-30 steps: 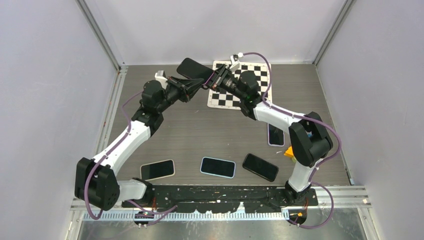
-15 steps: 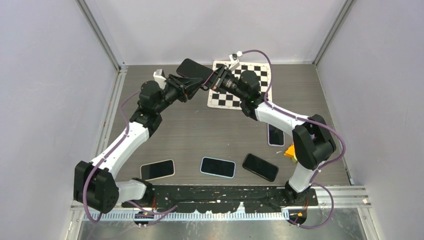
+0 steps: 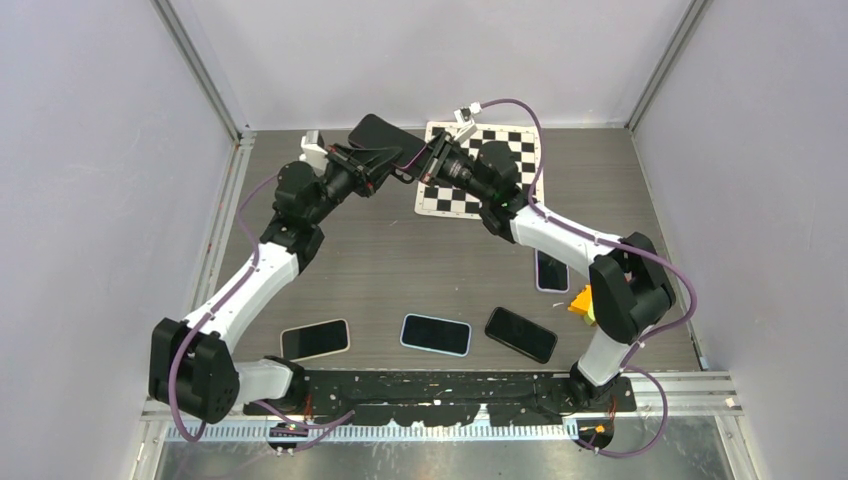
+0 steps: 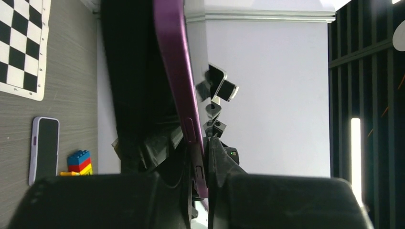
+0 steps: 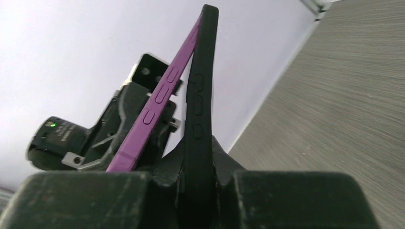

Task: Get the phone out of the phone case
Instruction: Remove the phone case from the phone.

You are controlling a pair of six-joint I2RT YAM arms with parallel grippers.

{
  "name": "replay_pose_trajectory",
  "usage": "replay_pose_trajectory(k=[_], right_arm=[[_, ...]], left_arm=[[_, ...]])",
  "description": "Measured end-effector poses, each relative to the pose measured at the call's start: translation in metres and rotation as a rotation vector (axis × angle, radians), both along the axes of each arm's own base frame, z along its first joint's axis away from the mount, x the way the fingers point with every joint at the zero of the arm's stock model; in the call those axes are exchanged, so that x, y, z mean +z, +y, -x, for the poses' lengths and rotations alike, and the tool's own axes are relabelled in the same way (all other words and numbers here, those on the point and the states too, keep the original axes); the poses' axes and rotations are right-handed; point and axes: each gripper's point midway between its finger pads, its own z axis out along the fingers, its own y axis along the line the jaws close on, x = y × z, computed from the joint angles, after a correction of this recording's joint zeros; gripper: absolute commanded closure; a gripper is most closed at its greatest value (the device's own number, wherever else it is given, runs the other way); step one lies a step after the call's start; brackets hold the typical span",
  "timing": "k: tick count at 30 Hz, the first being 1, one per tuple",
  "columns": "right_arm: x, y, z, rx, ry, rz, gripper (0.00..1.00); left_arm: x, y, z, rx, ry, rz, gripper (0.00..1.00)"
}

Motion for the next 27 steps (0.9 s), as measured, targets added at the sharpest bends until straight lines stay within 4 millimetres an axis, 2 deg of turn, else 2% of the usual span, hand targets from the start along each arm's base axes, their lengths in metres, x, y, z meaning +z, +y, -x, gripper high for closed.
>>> replay_pose_trajectory(k=[5, 9, 15, 19, 22, 27], right_arm=[[-0.013, -0.005, -0.006, -0.056, 0.022, 0.068, 0.99], [-0.028, -0.022, -0.018, -0.123, 0.050, 0.123, 0.99], [-0.042, -0.063, -0.055, -0.284, 0.089, 0.155, 0.99], [-0.051, -0.077, -0.072, -0.359, 0.131, 0.154, 0.99], [-0.069, -0.069, -0.083, -0.367, 0.188, 0.157, 0.99], [-0.114, -0.050, -0.103, -0.385, 0.326, 0.186, 0.99]], left_arm=[[-0.007, 0.001, 0.001, 0.006, 0.008, -0.032, 1.00], [-0.021, 0.004, 0.004, -0.017, 0.072, -0.048, 1.00], [-0.039, -0.004, 0.023, -0.143, 0.151, -0.073, 1.00], [-0.058, -0.005, 0.037, -0.220, 0.200, -0.132, 1.00], [-0.080, 0.012, 0.036, -0.218, 0.234, -0.211, 1.00], [-0.123, 0.069, 0.010, -0.145, 0.308, -0.427, 1.00]])
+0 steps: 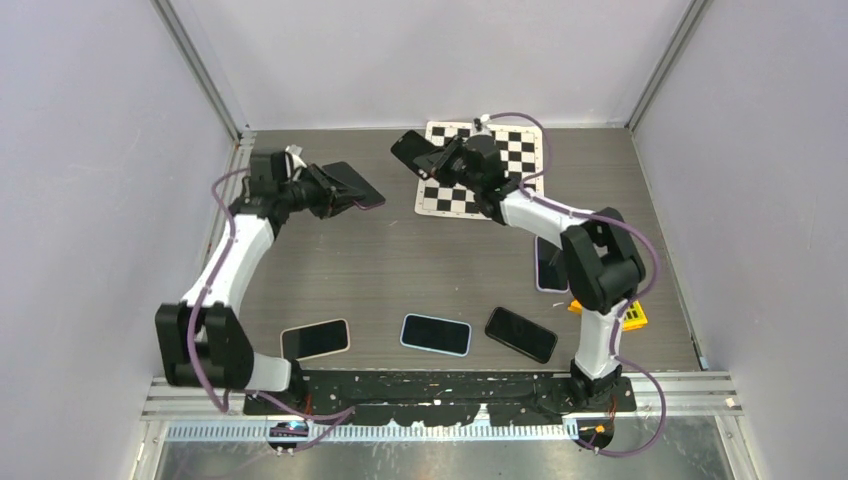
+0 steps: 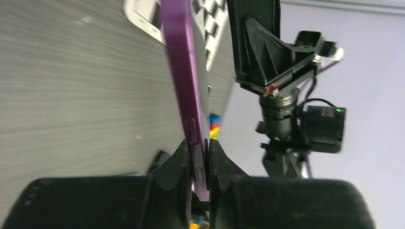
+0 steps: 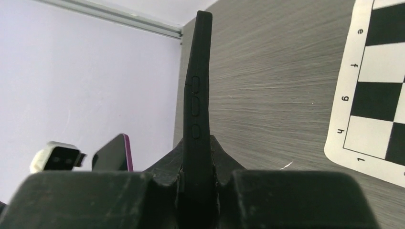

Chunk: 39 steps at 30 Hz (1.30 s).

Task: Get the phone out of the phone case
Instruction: Remove the phone case from the phone, then place the phone case at the center of the board.

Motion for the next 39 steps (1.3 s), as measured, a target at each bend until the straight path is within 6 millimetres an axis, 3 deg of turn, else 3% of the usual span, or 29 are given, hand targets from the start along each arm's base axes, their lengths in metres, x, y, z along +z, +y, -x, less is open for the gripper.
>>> replay_pose_trajectory(k=[7, 13, 17, 23, 27, 29, 33, 37, 39], right_arm=[[-0.049, 0.053, -0.028, -0.009, 0.079, 0.042, 0.95], [-0.091, 0.103, -0.050, 0.030, 0.055, 0.098, 0.92], [-0.120, 0.119, -0.061, 0.017, 0.078, 0.124, 0.88], [-0.142, 0.117, -0.078, -0.061, 0.144, 0.150, 0.79], [-0.141, 0.113, -0.085, -0.107, 0.171, 0.172, 0.75], [-0.142, 0.112, -0.085, -0.118, 0.191, 0.196, 0.73], [-0.146, 0.111, -0.080, -0.118, 0.231, 0.236, 0.71], [-0.160, 0.112, -0.072, -0.104, 0.279, 0.264, 0.68], [-0.168, 0.114, -0.070, -0.092, 0.301, 0.264, 0.63]], left_arm=[[-0.059, 0.030, -0.059, -0.133, 0.034, -0.347, 1.00], [-0.130, 0.050, -0.077, -0.214, 0.156, -0.431, 1.00], [-0.158, 0.055, -0.089, -0.237, 0.191, -0.438, 1.00], [-0.179, 0.054, -0.109, -0.236, 0.190, -0.436, 0.99], [-0.189, 0.057, -0.111, -0.222, 0.213, -0.451, 0.90], [-0.189, 0.058, -0.114, -0.204, 0.230, -0.447, 0.81], [-0.189, 0.062, -0.125, -0.167, 0.232, -0.467, 0.79], [-0.190, 0.064, -0.152, -0.153, 0.211, -0.481, 0.75], [-0.192, 0.064, -0.165, -0.151, 0.199, -0.484, 0.65]])
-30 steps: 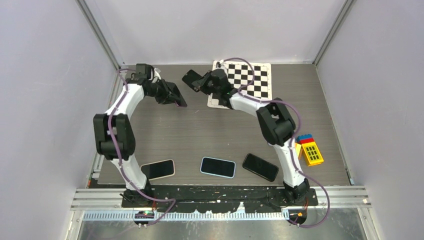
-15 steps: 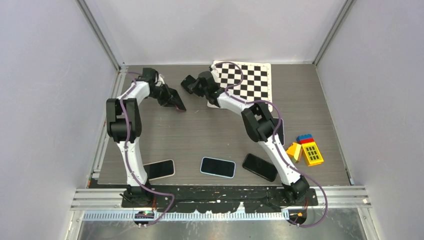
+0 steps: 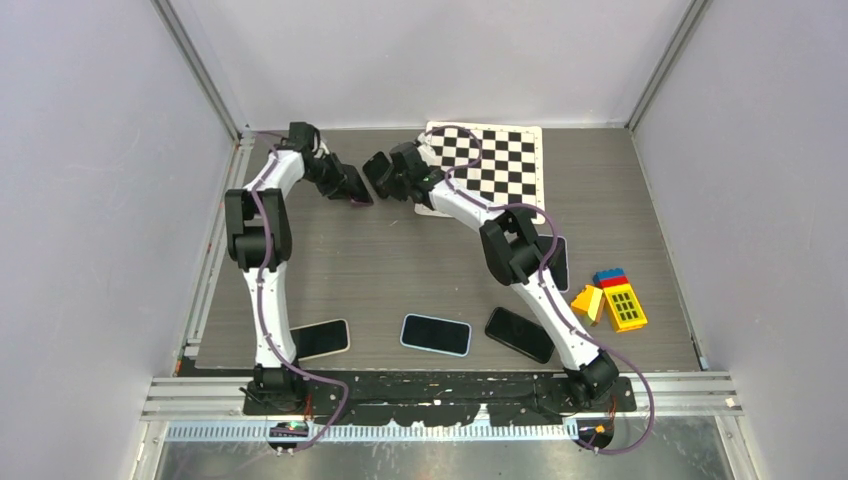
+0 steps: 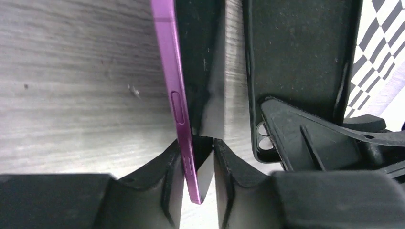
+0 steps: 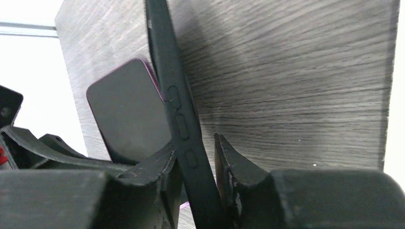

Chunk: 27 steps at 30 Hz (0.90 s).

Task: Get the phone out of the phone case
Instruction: Place the phone case at the center of the board.

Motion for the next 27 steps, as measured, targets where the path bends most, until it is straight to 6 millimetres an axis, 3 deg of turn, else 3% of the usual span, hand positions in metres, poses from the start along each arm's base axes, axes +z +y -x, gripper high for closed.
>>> replay_pose_trajectory(k=[4, 5, 7, 10, 13, 15, 18, 22, 27], right_arm=[[-0.007, 0.003, 0.003, 0.014, 0.028, -0.013, 0.41], [-0.005, 0.004, 0.003, 0.016, 0.030, -0.020, 0.27], [0.001, 0.005, 0.002, 0.019, 0.026, -0.032, 0.17], [0.008, 0.002, 0.000, 0.023, 0.011, -0.004, 0.15], [0.007, -0.005, 0.002, 0.022, 0.016, 0.046, 0.15], [0.007, -0.012, 0.004, 0.023, 0.020, 0.093, 0.19], [0.004, -0.025, 0.010, 0.028, 0.031, 0.169, 0.39], [-0.005, -0.041, 0.014, 0.052, 0.049, 0.240, 0.57], [-0.004, -0.053, 0.005, 0.071, 0.056, 0.219, 0.78]], left_arm=[[-0.016, 0.000, -0.004, 0.004, 0.032, 0.004, 0.44], [-0.014, -0.003, -0.004, 0.005, 0.039, 0.025, 0.39], [-0.012, -0.001, -0.005, 0.015, 0.041, 0.011, 0.32], [-0.009, 0.005, -0.006, 0.047, 0.042, -0.029, 0.18], [-0.007, 0.011, -0.004, 0.070, 0.039, -0.086, 0.14], [-0.008, 0.018, 0.000, 0.087, 0.047, -0.121, 0.13], [-0.010, 0.027, 0.007, 0.109, 0.058, -0.166, 0.16], [-0.011, 0.032, 0.017, 0.116, 0.073, -0.190, 0.18], [-0.012, 0.032, 0.038, 0.112, 0.102, -0.194, 0.18]])
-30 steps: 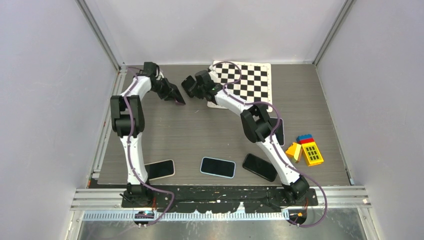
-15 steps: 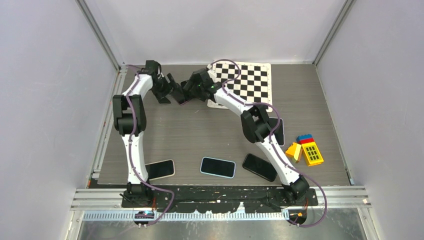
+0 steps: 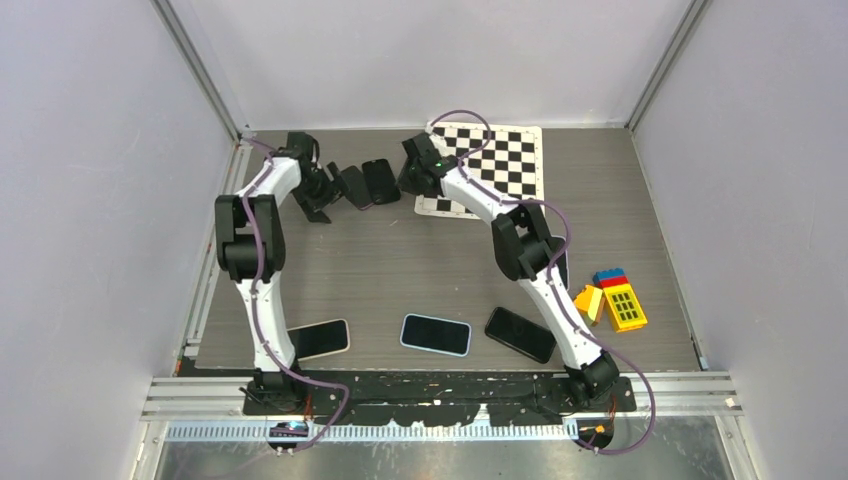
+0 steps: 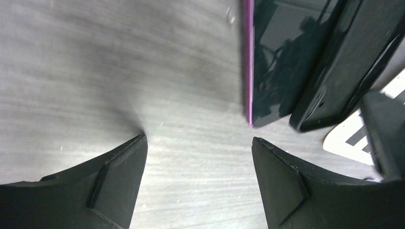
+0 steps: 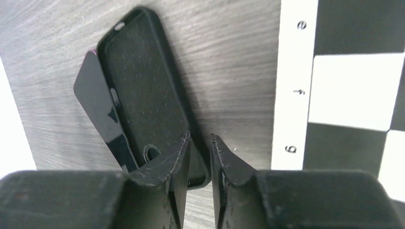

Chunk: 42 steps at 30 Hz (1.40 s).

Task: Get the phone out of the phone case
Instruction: Adjust the phone case at the center of the board.

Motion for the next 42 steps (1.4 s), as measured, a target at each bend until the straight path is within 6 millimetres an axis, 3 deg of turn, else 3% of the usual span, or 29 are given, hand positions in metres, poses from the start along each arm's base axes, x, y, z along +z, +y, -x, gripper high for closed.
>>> replay_pose_trajectory(k=[4, 7, 9, 12, 14, 16, 24, 28, 33, 37, 42], right_arm=[[0.006, -0.007, -0.013, 0.047, -0.029, -0.025, 0.90], [0.010, -0.014, -0.021, 0.119, -0.074, -0.010, 0.93], [0.011, -0.016, -0.023, 0.174, -0.100, 0.013, 0.86], [0.011, -0.011, -0.019, 0.261, -0.130, 0.034, 0.58], [0.008, -0.005, -0.014, 0.305, -0.140, 0.030, 0.46], [-0.001, -0.003, -0.003, 0.333, -0.122, 0.019, 0.41], [0.003, 0.004, 0.029, 0.315, -0.063, -0.025, 0.33], [0.002, 0.009, 0.039, 0.263, -0.014, -0.060, 0.38], [0.002, 0.017, 0.045, 0.174, 0.068, -0.152, 0.55], [0.002, 0.020, 0.044, 0.111, 0.110, -0.205, 0.72], [-0.009, 0.024, 0.036, 0.091, 0.117, -0.214, 0.80]], left_arm=[[0.004, 0.001, 0.024, -0.006, 0.030, -0.003, 0.18], [0.017, 0.001, 0.038, -0.019, 0.024, -0.008, 0.18], [0.028, 0.002, 0.046, -0.026, 0.011, -0.011, 0.18], [0.045, 0.002, 0.059, -0.036, -0.015, -0.015, 0.18], [0.056, 0.003, 0.069, -0.046, -0.031, -0.021, 0.18], [0.062, 0.004, 0.075, -0.048, -0.043, -0.025, 0.18], [0.067, 0.007, 0.087, -0.040, -0.040, -0.041, 0.18], [0.066, 0.008, 0.087, -0.037, -0.039, -0.048, 0.18], [0.064, 0.010, 0.088, -0.032, -0.036, -0.062, 0.18], [0.062, 0.012, 0.089, -0.029, -0.030, -0.071, 0.18], [0.062, 0.014, 0.090, -0.031, -0.028, -0.074, 0.17]])
